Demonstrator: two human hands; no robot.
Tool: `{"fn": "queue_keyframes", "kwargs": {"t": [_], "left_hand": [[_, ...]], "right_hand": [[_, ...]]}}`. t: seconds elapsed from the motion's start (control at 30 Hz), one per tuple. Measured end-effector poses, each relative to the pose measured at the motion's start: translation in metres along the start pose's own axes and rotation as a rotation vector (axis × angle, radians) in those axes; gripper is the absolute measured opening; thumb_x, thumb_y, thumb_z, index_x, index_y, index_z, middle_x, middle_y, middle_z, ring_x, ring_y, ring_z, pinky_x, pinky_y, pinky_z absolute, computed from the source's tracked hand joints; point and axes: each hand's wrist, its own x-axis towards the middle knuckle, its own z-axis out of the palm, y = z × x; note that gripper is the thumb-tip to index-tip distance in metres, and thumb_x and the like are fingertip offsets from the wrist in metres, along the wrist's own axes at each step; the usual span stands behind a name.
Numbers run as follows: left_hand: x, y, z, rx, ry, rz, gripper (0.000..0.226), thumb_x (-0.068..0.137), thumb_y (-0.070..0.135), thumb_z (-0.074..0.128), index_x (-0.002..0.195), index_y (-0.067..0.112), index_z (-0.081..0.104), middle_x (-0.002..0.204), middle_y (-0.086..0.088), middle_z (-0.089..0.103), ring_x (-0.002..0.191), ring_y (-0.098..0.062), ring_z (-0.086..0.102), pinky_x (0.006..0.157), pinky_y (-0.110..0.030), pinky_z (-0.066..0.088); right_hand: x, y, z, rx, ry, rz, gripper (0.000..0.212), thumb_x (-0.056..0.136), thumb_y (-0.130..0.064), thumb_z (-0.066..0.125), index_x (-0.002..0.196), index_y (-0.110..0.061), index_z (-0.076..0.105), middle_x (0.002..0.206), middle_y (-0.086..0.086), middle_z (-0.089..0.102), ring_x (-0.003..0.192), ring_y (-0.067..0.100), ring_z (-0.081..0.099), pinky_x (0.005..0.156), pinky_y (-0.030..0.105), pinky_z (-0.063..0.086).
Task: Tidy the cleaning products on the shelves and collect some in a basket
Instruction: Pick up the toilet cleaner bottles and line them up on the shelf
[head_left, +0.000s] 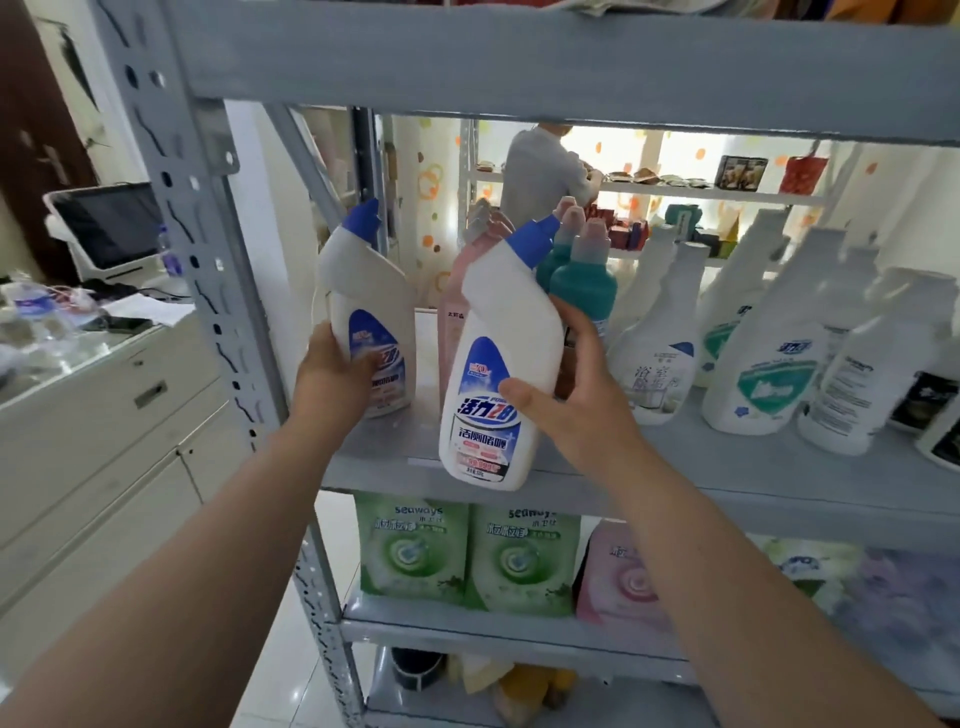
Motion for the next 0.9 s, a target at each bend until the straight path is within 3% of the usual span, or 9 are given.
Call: {"fn": "queue_keyframes", "kwargs": {"t": [0.1,0.17,0.27,0.37,0.43,0.5,0.63,0.77,0.9], "left_hand": [[-0.034,0.002,-0.022,-0.127,-0.028,-0.005,0.025,0.097,0.015,0.065,0.11,0.031,0.051,0.088,0.021,0.067,0.073,0.003,0.067,0.053,-0.011,0.048],[-0.056,0.005,-0.037,-0.18,-0.057,-0.003,0.027,0.096,0.011,0.063,0.112,0.03,0.055,0.09,0.019,0.071,0.075,0.009,0.069,0.054,-0.009,0.05],[-0.082,0.01,-0.056,-0.23,-0.073,-0.029,0.028,0.093,0.008,0.06,0.118,0.021,0.06,0.1,0.005,0.075,0.085,-0.009,0.074,0.065,-0.026,0.057],[-0.104,0.01,-0.075,-0.234,-0.102,-0.062,0.041,0.081,0.024,0.057,0.122,0.018,0.058,0.11,-0.007,0.073,0.096,-0.026,0.073,0.079,-0.044,0.058],[-0.115,0.006,-0.085,-0.207,-0.136,-0.065,0.041,0.078,0.029,0.055,0.118,0.02,0.06,0.105,-0.005,0.075,0.094,-0.027,0.074,0.08,-0.047,0.059],[-0.123,-0.002,-0.092,-0.184,-0.167,-0.071,0.035,0.078,0.031,0.056,0.112,0.024,0.061,0.099,0.0,0.077,0.088,-0.021,0.076,0.072,-0.041,0.058],[-0.13,-0.025,-0.105,-0.168,-0.268,-0.057,0.024,0.082,0.029,0.055,0.104,0.029,0.065,0.097,-0.001,0.077,0.086,-0.02,0.076,0.068,-0.035,0.059],[-0.13,-0.049,-0.115,-0.183,-0.332,-0.126,0.032,0.076,0.03,0.056,0.107,0.027,0.063,0.097,0.004,0.075,0.086,-0.016,0.075,0.067,-0.03,0.056],[-0.125,-0.063,-0.121,-0.207,-0.411,-0.138,0.035,0.077,0.028,0.056,0.112,0.026,0.061,0.099,0.011,0.073,0.086,-0.011,0.074,0.061,-0.019,0.056]], "right_hand": [[-0.003,-0.003,-0.004,-0.024,-0.02,-0.008,0.081,0.076,-0.048,0.081,0.139,-0.059,0.032,0.118,-0.032,0.063,0.106,0.001,0.07,0.084,0.039,0.064],[-0.003,-0.008,-0.004,-0.048,-0.027,-0.006,0.073,0.073,-0.053,0.078,0.129,-0.065,0.032,0.113,-0.033,0.064,0.101,-0.003,0.07,0.078,0.031,0.063],[0.0,-0.014,0.0,-0.078,-0.034,-0.009,0.065,0.069,-0.054,0.076,0.113,-0.072,0.031,0.114,-0.022,0.064,0.094,-0.005,0.069,0.067,0.02,0.06],[0.006,-0.02,0.008,-0.111,-0.054,-0.051,0.066,0.078,-0.042,0.079,0.122,-0.052,0.031,0.117,-0.021,0.057,0.093,-0.011,0.064,0.064,0.011,0.055],[0.011,-0.024,0.014,-0.142,-0.051,-0.071,0.066,0.084,-0.034,0.081,0.126,-0.039,0.031,0.115,-0.022,0.054,0.091,-0.017,0.061,0.061,0.007,0.052],[0.017,-0.029,0.021,-0.172,-0.039,-0.084,0.065,0.085,-0.031,0.082,0.125,-0.034,0.032,0.112,-0.022,0.052,0.089,-0.018,0.06,0.059,0.002,0.048],[0.03,-0.045,0.043,-0.201,-0.02,-0.087,0.068,0.086,-0.035,0.082,0.126,-0.04,0.027,0.113,-0.024,0.051,0.092,-0.005,0.06,0.056,0.007,0.049],[0.046,-0.059,0.071,-0.208,-0.008,-0.103,0.076,0.086,-0.031,0.079,0.135,-0.047,0.023,0.119,-0.014,0.051,0.092,0.0,0.063,0.056,0.007,0.051],[0.057,-0.067,0.095,-0.256,-0.051,-0.092,0.101,0.082,-0.02,0.078,0.148,-0.055,0.011,0.109,-0.016,0.054,0.086,0.003,0.067,0.064,0.015,0.055]]}}
